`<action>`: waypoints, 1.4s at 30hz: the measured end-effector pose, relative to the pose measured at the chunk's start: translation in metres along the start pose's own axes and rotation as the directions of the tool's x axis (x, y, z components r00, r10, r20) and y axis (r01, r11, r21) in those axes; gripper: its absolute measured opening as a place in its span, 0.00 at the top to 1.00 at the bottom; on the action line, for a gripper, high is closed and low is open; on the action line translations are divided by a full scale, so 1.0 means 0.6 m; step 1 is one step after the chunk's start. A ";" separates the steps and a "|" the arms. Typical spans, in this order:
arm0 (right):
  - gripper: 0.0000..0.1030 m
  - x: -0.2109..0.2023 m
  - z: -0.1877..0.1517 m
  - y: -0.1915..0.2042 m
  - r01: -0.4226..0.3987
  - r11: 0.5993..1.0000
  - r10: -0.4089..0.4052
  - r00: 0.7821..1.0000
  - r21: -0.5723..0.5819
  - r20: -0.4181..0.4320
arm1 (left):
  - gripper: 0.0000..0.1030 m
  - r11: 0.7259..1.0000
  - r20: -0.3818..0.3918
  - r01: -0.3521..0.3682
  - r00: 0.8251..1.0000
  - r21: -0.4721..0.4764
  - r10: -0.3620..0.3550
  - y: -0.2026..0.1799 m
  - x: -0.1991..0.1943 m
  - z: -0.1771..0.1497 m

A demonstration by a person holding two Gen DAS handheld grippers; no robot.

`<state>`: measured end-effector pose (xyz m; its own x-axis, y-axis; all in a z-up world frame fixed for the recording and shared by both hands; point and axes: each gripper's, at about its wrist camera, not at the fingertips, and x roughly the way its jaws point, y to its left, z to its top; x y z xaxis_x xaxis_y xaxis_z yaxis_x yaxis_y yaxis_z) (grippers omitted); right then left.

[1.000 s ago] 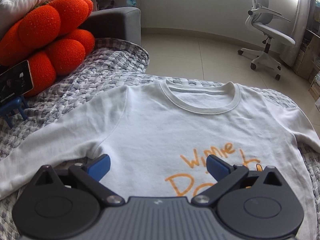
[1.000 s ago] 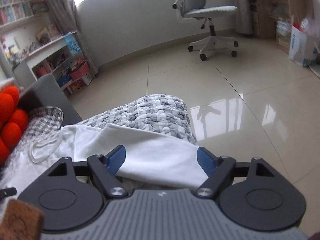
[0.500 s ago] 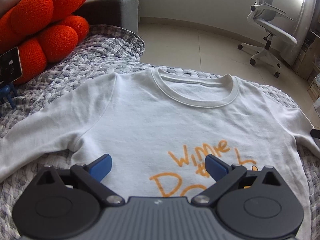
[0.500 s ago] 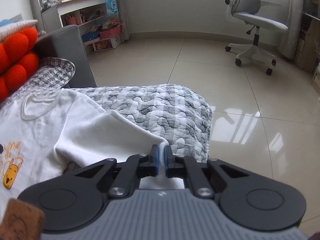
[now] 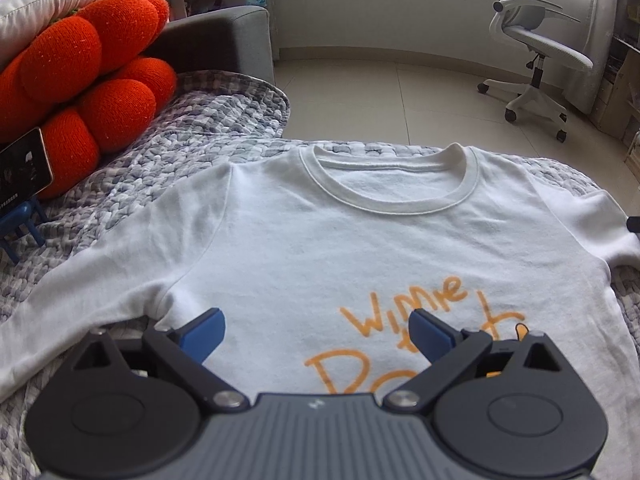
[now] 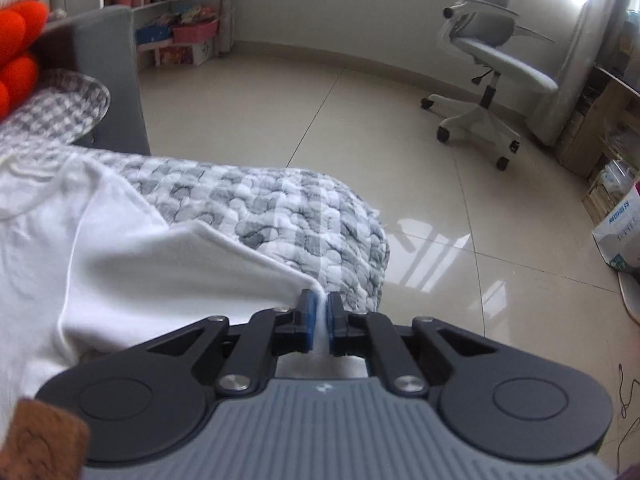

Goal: Fold clothes

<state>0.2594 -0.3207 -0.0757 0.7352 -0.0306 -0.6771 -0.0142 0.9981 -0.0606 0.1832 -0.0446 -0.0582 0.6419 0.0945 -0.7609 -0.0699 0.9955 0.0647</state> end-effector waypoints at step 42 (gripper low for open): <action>0.94 -0.146 -0.143 -0.097 -0.104 0.602 -0.014 0.990 0.792 0.140 | 0.04 0.998 -0.021 0.068 0.997 0.001 -0.068 -0.012 -0.008 -0.005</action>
<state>0.1378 -0.3809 -0.0760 0.8231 -0.0364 -0.5667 0.4518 0.6466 0.6146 0.1779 -0.0521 -0.0569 0.6292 0.0268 -0.7768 -0.0257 0.9996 0.0136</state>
